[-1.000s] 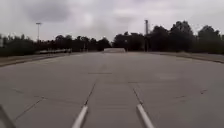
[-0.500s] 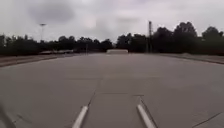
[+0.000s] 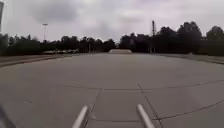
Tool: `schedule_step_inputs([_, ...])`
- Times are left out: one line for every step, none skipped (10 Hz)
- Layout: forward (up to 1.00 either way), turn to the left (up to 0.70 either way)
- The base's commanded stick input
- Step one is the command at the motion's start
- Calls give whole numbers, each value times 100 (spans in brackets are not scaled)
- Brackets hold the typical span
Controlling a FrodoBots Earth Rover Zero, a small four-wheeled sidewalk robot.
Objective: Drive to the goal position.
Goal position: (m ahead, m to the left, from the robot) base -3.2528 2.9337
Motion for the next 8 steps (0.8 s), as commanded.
schedule_step_inputs([100,0])
schedule_step_inputs([100,0])
schedule_step_inputs([100,0])
schedule_step_inputs([100,0])
schedule_step_inputs([100,-26])
schedule_step_inputs([100,-27])
schedule_step_inputs([100,-27])
schedule_step_inputs([100,-27])
